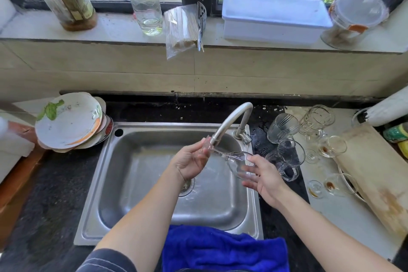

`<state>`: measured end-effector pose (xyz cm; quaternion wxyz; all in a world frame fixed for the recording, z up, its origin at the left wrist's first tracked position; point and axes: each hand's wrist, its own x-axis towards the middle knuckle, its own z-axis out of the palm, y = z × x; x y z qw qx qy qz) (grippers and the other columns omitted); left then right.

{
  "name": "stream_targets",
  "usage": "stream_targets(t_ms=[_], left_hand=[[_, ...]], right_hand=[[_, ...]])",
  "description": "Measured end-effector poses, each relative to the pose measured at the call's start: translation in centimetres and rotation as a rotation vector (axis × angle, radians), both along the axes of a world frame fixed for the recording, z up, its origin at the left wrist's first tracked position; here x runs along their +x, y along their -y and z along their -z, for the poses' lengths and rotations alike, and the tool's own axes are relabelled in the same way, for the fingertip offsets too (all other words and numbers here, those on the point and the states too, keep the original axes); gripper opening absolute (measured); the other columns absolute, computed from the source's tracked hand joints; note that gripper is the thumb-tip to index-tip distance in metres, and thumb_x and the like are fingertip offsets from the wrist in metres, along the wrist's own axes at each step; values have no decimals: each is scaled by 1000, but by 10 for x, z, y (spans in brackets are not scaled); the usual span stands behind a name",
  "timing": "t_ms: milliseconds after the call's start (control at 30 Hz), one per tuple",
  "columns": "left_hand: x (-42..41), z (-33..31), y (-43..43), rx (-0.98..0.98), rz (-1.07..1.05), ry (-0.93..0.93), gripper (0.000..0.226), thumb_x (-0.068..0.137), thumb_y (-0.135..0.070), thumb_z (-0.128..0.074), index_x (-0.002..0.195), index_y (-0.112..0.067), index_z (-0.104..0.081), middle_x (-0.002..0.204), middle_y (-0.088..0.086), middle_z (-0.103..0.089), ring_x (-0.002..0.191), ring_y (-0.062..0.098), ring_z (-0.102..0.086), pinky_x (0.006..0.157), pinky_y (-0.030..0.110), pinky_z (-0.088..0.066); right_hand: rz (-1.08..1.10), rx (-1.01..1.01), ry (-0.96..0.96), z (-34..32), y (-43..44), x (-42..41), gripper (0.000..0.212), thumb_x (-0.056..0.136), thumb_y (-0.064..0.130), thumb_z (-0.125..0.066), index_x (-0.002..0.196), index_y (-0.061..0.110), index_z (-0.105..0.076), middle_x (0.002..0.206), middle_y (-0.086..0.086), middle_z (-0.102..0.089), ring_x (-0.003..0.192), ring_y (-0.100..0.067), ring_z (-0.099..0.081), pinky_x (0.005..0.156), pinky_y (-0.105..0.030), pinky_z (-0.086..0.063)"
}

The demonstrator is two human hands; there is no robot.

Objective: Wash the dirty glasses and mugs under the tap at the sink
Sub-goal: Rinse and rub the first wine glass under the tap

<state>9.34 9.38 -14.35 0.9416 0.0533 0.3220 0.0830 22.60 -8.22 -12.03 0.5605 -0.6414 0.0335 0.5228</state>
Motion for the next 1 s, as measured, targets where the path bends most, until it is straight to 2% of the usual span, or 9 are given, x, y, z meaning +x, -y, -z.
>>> stream_targets(t_ms=[167, 267, 333, 500, 600, 700, 833, 933, 1000], left_hand=[[-1, -11, 2, 91, 83, -16, 16, 92, -14, -50, 105, -6, -55, 83, 5, -59, 35, 1, -37, 29, 10, -27], [7, -17, 8, 443, 272, -243, 7, 97, -8, -47, 95, -8, -54, 75, 6, -57, 45, 7, -41, 39, 14, -31], [11, -20, 13, 665, 314, -331, 4, 95, -5, -52, 92, -7, -55, 79, 5, -54, 56, 11, -45, 50, 19, -36], [17, -22, 39, 1097, 378, -428, 31, 97, -11, -50, 127, -6, -55, 129, 4, -57, 102, 7, -54, 88, 25, -45], [17, -19, 53, 1575, 461, -445, 39, 101, -18, -41, 140, -14, -47, 147, 4, -44, 135, 13, -39, 114, 30, -28], [6, -10, 52, 1877, 569, -361, 43, 102, -20, -37, 144, -13, -40, 153, 4, -35, 143, 15, -28, 117, 26, -19], [-6, 2, 42, 1678, 556, -477, 44, 102, -28, -37, 141, -8, -36, 142, 16, -45, 128, 28, -43, 103, 34, -34], [-3, -4, 31, 1254, 545, -547, 34, 98, -37, -44, 122, -12, -48, 111, 14, -56, 86, 23, -58, 69, 35, -50], [-3, -14, 18, 912, 479, -471, 30, 94, -40, -51, 109, -15, -56, 93, 6, -56, 63, 13, -48, 49, 25, -40]], right_hand=[[-415, -20, -128, 13, 5, 8, 73, 61, 34, -89, 122, 13, -54, 120, -19, -63, 94, -34, -67, 73, -39, -56], [-641, -109, 147, 23, 2, -4, 73, 57, 30, -93, 118, 19, -54, 107, -14, -66, 83, -22, -65, 64, -27, -52], [-582, -143, 336, 32, 3, -8, 60, 61, 20, -91, 111, 22, -58, 106, -8, -66, 83, -15, -64, 65, -25, -51], [-537, -217, 614, 40, 15, -4, 57, 57, 20, -89, 97, 38, -52, 98, 13, -60, 83, -5, -59, 66, -20, -45], [-509, -233, 647, 42, 14, -7, 58, 60, 21, -87, 105, 37, -53, 100, 13, -58, 89, -2, -56, 73, -25, -45], [-512, -261, 627, 46, 14, -17, 59, 65, 24, -83, 115, 32, -54, 101, 10, -60, 88, -8, -59, 78, -30, -49], [-661, -256, 771, 44, 7, -26, 62, 60, 37, -81, 117, 37, -55, 107, 11, -61, 91, -9, -58, 78, -31, -48], [-661, -237, 734, 44, 0, -25, 60, 56, 34, -84, 109, 41, -56, 106, 15, -61, 93, -8, -58, 79, -31, -49], [-637, -206, 616, 48, -3, -23, 59, 57, 23, -86, 107, 34, -58, 111, 3, -62, 99, -12, -60, 84, -37, -53]])
